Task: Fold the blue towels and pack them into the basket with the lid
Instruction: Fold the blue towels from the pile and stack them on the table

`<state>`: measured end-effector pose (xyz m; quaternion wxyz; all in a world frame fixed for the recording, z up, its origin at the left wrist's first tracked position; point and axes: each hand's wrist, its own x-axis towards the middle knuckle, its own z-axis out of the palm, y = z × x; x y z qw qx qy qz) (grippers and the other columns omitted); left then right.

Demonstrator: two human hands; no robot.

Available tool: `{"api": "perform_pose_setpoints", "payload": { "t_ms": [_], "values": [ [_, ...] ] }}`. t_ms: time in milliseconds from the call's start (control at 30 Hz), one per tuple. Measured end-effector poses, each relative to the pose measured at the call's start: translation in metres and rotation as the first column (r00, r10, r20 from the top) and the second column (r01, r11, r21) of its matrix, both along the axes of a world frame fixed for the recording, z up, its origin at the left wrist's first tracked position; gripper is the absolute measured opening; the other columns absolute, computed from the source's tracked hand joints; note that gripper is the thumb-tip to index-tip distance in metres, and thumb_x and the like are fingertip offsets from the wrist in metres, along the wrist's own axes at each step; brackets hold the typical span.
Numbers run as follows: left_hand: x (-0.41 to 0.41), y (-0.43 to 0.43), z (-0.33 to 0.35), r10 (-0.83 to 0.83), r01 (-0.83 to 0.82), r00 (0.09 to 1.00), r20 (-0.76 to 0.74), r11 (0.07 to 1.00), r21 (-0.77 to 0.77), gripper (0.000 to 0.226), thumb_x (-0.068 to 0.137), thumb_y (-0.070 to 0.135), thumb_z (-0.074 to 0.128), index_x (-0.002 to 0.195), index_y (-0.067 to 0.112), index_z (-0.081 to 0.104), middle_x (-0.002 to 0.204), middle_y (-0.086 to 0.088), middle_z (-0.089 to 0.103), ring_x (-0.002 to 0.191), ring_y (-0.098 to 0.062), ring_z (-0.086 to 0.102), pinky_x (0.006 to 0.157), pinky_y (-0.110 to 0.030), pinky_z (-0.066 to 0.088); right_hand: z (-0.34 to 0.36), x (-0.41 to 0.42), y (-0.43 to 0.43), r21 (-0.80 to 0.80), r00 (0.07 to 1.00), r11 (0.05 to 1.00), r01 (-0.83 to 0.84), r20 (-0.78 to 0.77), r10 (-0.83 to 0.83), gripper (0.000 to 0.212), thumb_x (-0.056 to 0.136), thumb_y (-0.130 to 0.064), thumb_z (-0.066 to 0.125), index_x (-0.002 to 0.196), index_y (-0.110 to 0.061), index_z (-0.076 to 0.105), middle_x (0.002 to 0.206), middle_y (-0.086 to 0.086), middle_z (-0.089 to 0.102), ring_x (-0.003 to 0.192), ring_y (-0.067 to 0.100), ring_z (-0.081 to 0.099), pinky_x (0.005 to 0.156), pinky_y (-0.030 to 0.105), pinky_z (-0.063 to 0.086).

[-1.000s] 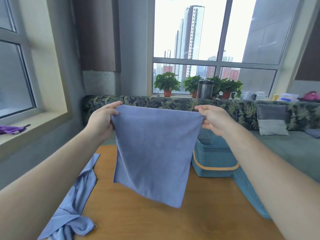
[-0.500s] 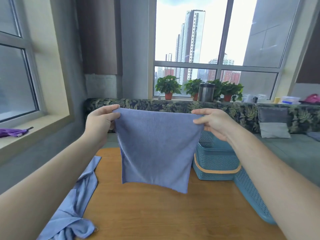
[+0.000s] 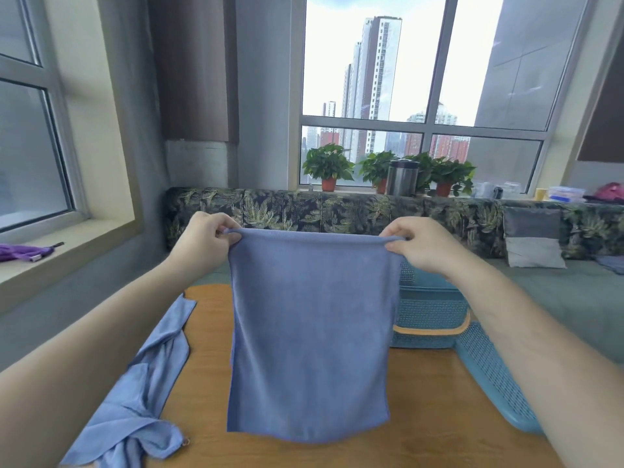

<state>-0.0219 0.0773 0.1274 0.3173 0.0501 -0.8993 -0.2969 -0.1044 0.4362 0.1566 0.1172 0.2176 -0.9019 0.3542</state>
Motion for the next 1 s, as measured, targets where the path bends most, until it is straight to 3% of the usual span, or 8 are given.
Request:
{"api": "perform_pose_setpoints", "payload": {
  "t_ms": [167,267,400,500,700,833,900,1000],
  "values": [
    [-0.032,-0.001,-0.03,0.031,-0.046,0.99,0.134,0.993,0.11,0.007,0.098,0.013,0.059,0.093,0.016,0.063,0.09,-0.01,0.07,0.07,-0.021,0.068,0.062,-0.03,0.047,-0.048,-0.035,-0.017,-0.07,0.991,0.994,0.08,0.113,-0.071,0.008,0.095,-0.012,0.066,0.095,-0.019,0.068,0.097,0.004,0.07,0.056,0.014,0.068,0.056,0.027,0.048],
    [-0.045,-0.005,-0.034,-0.029,-0.01,0.988,0.153,0.969,0.245,0.01,0.1,0.009,0.056,0.092,0.015,0.059,0.09,-0.017,0.073,0.067,-0.022,0.075,0.068,-0.037,0.059,-0.059,-0.055,-0.025,-0.205,0.988,0.976,0.075,0.151,-0.044,0.015,0.095,-0.008,0.063,0.091,-0.021,0.067,0.097,0.009,0.074,0.068,0.015,0.075,0.069,0.039,0.06],
    [-0.048,-0.007,-0.025,-0.049,0.032,0.998,0.038,0.934,0.356,0.006,0.099,0.006,0.057,0.099,0.009,0.062,0.104,-0.02,0.069,0.085,-0.026,0.075,0.065,-0.026,0.06,-0.058,-0.063,-0.023,-0.271,1.0,0.962,0.022,0.021,-0.017,0.018,0.093,-0.006,0.064,0.09,-0.021,0.072,0.089,-0.003,0.074,0.078,0.01,0.074,0.081,0.04,0.06],
    [-0.036,-0.005,-0.028,-0.064,0.062,0.998,-0.004,0.939,0.337,0.007,0.098,0.011,0.06,0.1,0.014,0.066,0.096,-0.011,0.074,0.087,-0.021,0.074,0.085,-0.038,0.06,-0.06,-0.051,-0.014,-0.233,1.0,0.972,-0.009,-0.031,0.002,0.017,0.095,-0.011,0.062,0.093,-0.024,0.072,0.087,-0.007,0.074,0.079,0.005,0.072,0.074,0.03,0.055],
    [0.011,-0.001,-0.133,-0.106,0.044,0.983,0.151,0.929,0.368,0.006,0.097,0.019,0.064,0.095,0.025,0.066,0.082,0.003,0.076,0.089,-0.022,0.072,0.09,-0.047,0.057,-0.142,-0.004,0.01,0.046,0.998,0.998,-0.044,0.053,0.042,0.013,0.097,-0.018,0.061,0.097,-0.028,0.069,0.068,-0.009,0.068,0.051,-0.003,0.062,0.058,0.026,0.041],
    [0.043,0.016,-0.221,-0.123,-0.005,0.944,0.307,0.923,0.385,0.015,0.097,0.015,0.063,0.087,0.026,0.061,0.08,-0.009,0.073,0.079,-0.025,0.071,0.076,-0.036,0.055,-0.238,0.021,0.021,0.129,0.983,0.988,-0.079,0.173,0.056,0.01,0.096,-0.017,0.063,0.094,-0.025,0.07,0.061,-0.011,0.064,0.052,0.002,0.063,0.058,0.024,0.045],
    [0.053,0.023,-0.246,-0.153,-0.012,0.921,0.358,0.908,0.419,0.011,0.098,0.016,0.063,0.089,0.022,0.06,0.077,-0.008,0.07,0.066,-0.01,0.069,0.072,-0.033,0.055,-0.27,0.03,0.026,0.126,0.972,0.988,-0.088,0.226,0.057,0.007,0.097,-0.019,0.064,0.096,-0.021,0.07,0.057,-0.012,0.062,0.052,0.001,0.06,0.055,0.017,0.042],
    [0.059,0.021,-0.264,-0.153,0.002,0.907,0.392,0.934,0.358,0.007,0.098,0.022,0.063,0.091,0.019,0.063,0.068,-0.005,0.065,0.055,0.002,0.058,0.062,-0.02,0.043,-0.294,0.035,0.033,0.1,0.967,0.986,-0.133,0.23,0.108,0.006,0.097,-0.019,0.066,0.095,-0.019,0.072,0.08,-0.011,0.065,0.067,-0.004,0.059,0.069,0.024,0.041]
  ]
}}
